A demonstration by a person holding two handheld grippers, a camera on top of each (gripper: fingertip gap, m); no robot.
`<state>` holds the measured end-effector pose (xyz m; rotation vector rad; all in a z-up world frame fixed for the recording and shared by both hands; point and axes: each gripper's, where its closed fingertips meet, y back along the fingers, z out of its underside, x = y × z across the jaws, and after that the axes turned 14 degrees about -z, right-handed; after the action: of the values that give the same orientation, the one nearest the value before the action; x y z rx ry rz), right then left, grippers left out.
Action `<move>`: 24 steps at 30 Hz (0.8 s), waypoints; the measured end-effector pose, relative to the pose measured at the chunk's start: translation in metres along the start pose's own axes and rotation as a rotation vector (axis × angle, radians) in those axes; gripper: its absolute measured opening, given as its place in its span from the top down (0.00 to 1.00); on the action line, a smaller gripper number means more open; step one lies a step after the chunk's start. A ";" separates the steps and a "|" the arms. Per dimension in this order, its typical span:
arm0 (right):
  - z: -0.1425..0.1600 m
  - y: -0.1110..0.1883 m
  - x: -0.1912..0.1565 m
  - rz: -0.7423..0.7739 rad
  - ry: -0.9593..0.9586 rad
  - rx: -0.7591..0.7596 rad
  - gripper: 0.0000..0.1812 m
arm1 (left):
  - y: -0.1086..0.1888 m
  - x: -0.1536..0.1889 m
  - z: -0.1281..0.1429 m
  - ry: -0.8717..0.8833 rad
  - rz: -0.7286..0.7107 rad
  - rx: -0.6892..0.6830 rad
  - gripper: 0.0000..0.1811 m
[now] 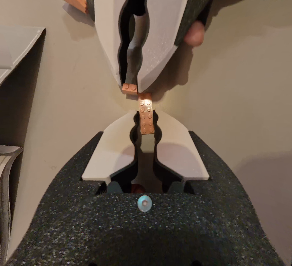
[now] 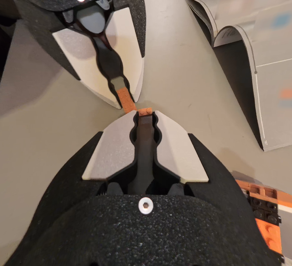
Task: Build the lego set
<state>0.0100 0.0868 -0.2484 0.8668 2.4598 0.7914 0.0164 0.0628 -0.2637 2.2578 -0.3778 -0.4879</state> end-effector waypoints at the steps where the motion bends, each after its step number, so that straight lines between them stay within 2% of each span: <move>1: 0.000 0.002 -0.002 -0.007 0.011 0.004 0.91 | 0.000 0.000 0.000 -0.006 0.004 0.004 0.91; 7: 0.003 0.006 -0.013 -0.055 0.070 -0.002 0.91 | -0.001 -0.003 -0.005 0.029 0.037 0.042 0.91; 24: 0.008 -0.001 -0.016 -0.059 0.113 -0.049 0.91 | 0.002 0.001 -0.009 0.037 0.090 0.090 0.91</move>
<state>0.0250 0.0784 -0.2518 0.7470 2.5399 0.8985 0.0212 0.0675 -0.2568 2.3213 -0.4884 -0.3894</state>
